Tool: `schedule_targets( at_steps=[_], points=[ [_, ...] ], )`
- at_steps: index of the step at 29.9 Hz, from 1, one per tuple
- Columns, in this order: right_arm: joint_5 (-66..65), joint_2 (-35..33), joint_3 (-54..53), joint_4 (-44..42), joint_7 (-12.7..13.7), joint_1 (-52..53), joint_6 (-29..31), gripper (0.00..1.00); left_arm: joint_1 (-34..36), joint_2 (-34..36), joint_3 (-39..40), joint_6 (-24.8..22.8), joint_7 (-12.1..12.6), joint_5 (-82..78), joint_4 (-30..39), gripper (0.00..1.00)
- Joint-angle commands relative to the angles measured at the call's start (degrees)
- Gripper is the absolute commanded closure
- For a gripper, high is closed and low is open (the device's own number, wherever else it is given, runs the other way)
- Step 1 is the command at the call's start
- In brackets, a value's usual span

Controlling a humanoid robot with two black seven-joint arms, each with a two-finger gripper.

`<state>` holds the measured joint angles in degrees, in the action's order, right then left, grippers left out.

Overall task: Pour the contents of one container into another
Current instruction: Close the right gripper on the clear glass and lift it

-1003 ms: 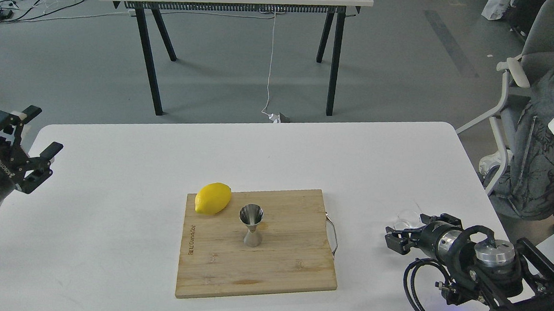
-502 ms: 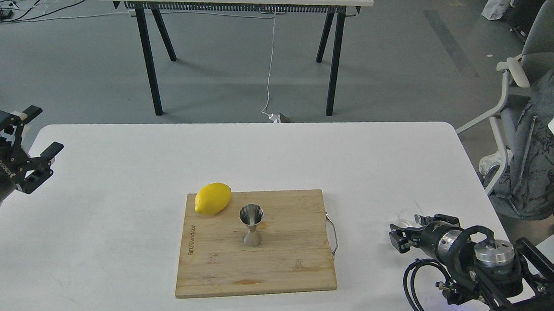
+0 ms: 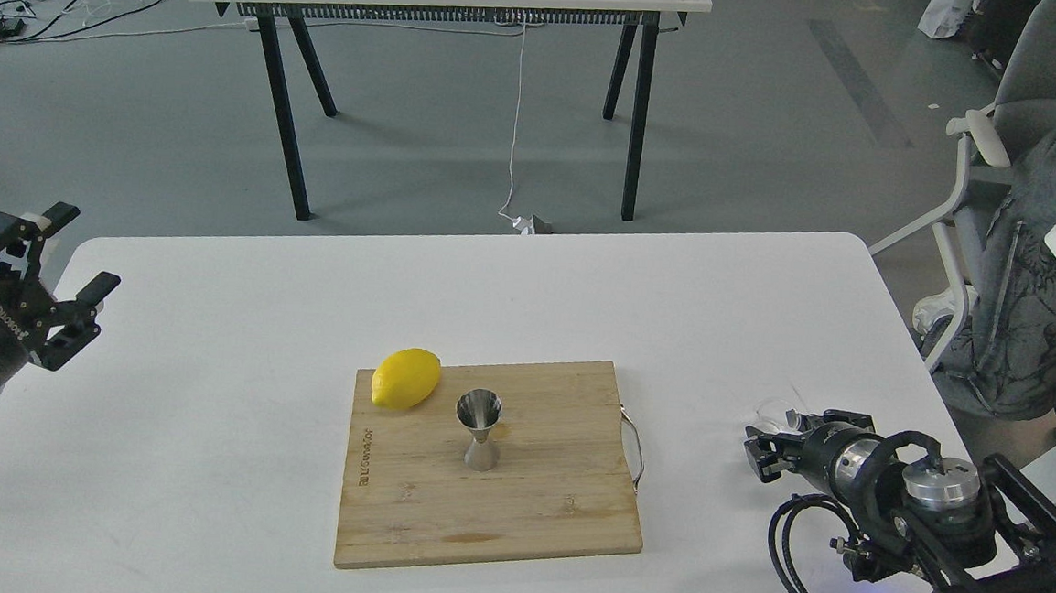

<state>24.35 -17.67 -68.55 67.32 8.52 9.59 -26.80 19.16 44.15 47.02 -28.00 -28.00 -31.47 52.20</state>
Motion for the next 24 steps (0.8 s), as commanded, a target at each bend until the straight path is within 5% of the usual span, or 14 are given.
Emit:
schedule_targets(
  at_steps=[1, 24],
  points=[
    [-0.09, -0.08, 0.0, 0.0, 0.01, 0.07, 0.17, 0.45, 0.0, -0.03, 0.0, 0.0, 0.0, 0.0, -0.08, 0.04],
    [-0.88, -0.08, 0.17, 0.09, 0.01, -0.28, 2.63, 0.54, 0.0, -0.73, 0.0, 0.0, 0.0, 0.0, -1.04, 0.04]
  ],
)
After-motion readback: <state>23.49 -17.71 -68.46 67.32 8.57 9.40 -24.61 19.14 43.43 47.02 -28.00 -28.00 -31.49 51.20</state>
